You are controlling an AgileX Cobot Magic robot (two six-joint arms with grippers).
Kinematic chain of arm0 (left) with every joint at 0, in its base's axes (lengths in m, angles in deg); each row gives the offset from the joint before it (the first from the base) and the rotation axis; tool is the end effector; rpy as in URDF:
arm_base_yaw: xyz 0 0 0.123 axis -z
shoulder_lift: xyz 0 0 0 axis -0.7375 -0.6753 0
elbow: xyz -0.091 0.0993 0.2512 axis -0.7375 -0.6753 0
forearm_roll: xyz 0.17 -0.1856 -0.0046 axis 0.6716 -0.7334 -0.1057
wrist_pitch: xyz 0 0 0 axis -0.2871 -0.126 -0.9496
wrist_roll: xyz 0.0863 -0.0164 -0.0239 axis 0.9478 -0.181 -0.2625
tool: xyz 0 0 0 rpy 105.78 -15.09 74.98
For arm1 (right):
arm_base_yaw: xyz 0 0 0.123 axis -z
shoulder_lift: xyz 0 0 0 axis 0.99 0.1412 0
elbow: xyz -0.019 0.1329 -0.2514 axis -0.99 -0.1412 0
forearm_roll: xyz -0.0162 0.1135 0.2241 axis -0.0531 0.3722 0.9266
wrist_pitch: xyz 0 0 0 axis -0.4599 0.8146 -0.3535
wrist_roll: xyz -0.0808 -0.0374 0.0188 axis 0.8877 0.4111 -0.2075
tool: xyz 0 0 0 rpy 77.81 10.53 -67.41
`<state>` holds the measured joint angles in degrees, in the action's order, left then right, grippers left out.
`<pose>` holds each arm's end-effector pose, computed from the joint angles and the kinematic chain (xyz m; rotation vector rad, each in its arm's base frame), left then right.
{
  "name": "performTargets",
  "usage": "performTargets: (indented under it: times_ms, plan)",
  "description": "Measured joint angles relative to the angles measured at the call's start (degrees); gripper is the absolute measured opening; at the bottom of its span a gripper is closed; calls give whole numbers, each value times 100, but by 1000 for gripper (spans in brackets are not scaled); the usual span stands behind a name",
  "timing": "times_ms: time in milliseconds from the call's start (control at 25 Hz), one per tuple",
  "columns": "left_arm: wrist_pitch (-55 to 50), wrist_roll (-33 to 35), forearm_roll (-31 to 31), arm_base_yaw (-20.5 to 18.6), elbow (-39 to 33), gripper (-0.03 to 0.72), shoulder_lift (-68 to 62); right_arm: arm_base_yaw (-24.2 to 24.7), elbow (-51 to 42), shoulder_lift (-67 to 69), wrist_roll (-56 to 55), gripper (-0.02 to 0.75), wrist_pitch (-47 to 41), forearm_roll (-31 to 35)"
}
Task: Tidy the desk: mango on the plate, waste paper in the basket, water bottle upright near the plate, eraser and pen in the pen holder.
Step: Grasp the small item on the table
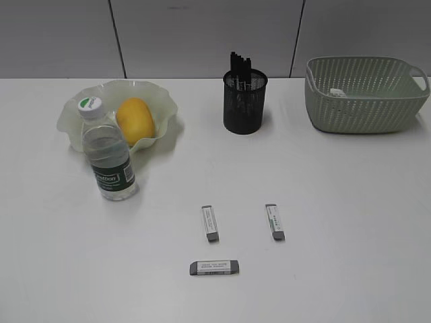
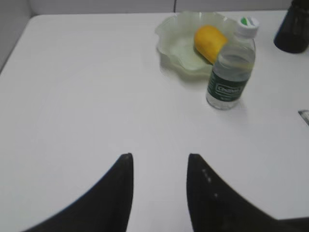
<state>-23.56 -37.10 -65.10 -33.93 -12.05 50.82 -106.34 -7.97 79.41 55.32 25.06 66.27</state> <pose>0.0018 0.0104 0.2891 0.0378 2.0537 -0.1090 0.0213 0.0038 0.2811 -0.4167 2.1505 0.1863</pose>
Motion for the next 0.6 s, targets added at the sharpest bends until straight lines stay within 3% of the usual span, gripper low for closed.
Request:
performTargets:
  times_ms: [280,600]
  plan:
    - [54,887,-894,0,239,300,-1726,0,-15,-560,70,404,23,0]
    - [663,1121,-1538,149,1053,302,-4329,350,-20,-946,75,403,28,41]
